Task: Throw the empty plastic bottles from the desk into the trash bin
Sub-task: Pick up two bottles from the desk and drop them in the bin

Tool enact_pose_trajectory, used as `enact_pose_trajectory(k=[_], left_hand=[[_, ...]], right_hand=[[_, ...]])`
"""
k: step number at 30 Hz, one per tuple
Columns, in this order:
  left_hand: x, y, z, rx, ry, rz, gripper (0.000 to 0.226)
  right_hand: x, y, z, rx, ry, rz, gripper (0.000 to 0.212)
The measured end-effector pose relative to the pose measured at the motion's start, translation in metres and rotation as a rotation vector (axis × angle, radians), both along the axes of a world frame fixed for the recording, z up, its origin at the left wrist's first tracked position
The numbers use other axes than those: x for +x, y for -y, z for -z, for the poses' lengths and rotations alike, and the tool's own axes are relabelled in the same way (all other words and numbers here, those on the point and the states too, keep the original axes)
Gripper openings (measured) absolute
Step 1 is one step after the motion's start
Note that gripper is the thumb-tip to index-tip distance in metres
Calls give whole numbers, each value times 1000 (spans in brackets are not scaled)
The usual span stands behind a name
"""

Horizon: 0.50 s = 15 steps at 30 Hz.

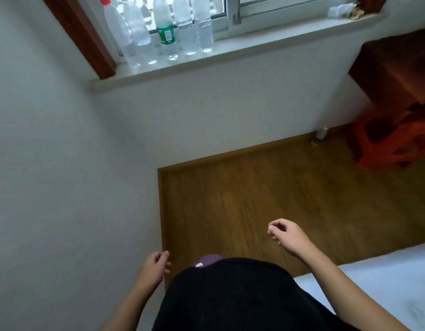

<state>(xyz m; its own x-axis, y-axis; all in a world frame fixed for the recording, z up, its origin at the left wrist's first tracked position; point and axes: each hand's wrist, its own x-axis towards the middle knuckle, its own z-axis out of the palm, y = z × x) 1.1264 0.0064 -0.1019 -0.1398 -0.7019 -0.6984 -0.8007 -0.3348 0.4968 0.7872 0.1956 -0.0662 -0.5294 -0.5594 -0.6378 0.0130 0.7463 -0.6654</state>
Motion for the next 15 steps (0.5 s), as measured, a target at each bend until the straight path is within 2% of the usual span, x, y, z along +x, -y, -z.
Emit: enact_pose_trajectory(k=[5, 10, 12, 15], left_hand=[[-94, 68, 8, 39, 33, 120, 27], [-219, 140, 25, 60, 58, 394, 36], [-276, 163, 32, 44, 88, 564, 45], [-369, 177, 36, 66, 92, 691, 69]], right_hand=[[-73, 30, -1, -14, -1, 114, 14], [-136, 9, 15, 90, 69, 388, 12], [-149, -10, 19, 128, 101, 541, 13], [-154, -43, 23, 169, 129, 747, 14]])
